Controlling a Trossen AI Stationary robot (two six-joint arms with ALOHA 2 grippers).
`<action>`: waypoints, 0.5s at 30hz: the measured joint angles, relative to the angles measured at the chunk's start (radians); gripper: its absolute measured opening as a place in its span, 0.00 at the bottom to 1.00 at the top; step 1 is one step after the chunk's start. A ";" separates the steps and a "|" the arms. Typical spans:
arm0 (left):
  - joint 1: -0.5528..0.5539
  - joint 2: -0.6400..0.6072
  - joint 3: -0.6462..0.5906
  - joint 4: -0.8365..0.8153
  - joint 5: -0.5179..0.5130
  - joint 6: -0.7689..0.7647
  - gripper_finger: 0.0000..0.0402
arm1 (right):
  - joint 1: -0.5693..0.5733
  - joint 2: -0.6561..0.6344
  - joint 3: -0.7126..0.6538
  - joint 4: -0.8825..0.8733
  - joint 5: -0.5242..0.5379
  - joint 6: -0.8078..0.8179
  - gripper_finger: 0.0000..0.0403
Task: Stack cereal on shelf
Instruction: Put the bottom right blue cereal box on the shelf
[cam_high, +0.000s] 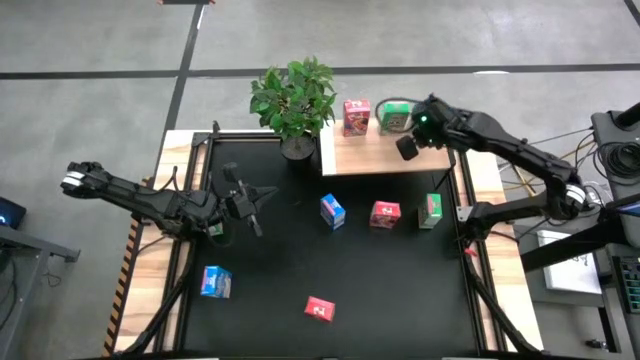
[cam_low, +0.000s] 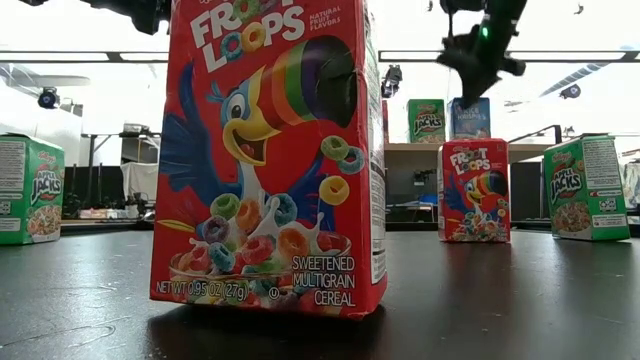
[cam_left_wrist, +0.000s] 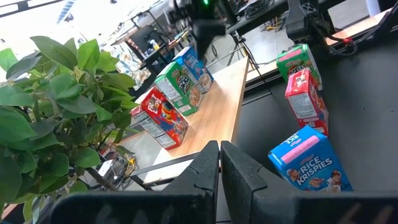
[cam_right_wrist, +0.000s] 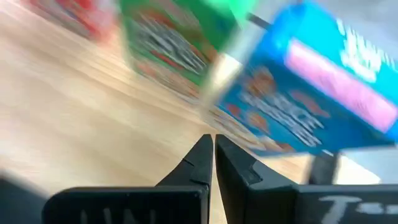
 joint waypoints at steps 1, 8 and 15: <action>0.000 0.000 0.000 0.000 0.000 -0.001 0.00 | 0.000 -0.004 0.021 0.013 -0.021 0.000 0.02; 0.000 0.000 0.000 0.000 0.000 -0.008 0.00 | -0.011 -0.014 0.076 0.108 0.037 -0.001 0.02; 0.000 0.000 0.000 -0.001 0.000 -0.008 0.00 | -0.095 0.007 0.014 0.174 0.071 -0.003 0.02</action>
